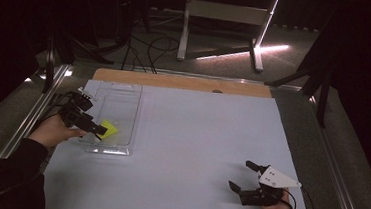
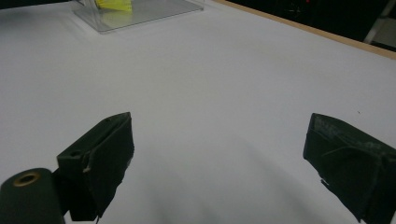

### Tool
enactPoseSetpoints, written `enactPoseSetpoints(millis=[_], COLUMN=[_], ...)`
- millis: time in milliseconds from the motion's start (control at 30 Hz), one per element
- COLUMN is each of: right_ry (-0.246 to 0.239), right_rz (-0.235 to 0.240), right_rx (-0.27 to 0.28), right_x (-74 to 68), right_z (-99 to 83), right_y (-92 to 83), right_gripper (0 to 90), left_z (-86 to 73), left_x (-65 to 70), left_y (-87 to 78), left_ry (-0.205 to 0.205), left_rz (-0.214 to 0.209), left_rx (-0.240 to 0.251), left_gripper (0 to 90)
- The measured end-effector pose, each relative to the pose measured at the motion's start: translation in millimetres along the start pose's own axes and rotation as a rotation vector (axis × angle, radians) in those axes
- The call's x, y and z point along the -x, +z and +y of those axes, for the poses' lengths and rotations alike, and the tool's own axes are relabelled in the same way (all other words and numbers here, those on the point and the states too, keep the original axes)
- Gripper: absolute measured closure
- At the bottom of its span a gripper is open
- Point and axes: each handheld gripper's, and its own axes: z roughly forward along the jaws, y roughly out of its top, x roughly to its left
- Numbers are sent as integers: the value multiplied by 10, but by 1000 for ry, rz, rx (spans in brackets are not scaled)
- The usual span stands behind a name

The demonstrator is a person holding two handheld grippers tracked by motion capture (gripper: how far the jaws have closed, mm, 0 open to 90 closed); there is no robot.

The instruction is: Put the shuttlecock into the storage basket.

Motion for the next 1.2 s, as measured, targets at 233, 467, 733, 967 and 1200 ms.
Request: enactPoseSetpoints(millis=[233, 467, 733, 967, 1200], right_ry=[-1, -1, 3, 3, 6], right_rz=[0, 0, 1, 3, 4], right_rx=[-1, 0, -3, -5, -5], right_x=[1, 0, 2, 2, 1], right_z=[0, -1, -3, -2, -3], right_y=[0, 0, -1, -2, -1], right_gripper=[86, 86, 86, 86, 86], left_z=[64, 138, 248, 330, 467], left_x=[35, 75, 157, 235, 369], left_y=[-52, -70, -86, -85, -98], left_ry=[27, 44, 72, 107, 162], left_rz=[-47, -43, -58, -92, -72], left_rx=[17, 42, 73, 103, 133], left_gripper=[1, 1, 0, 0, 0])
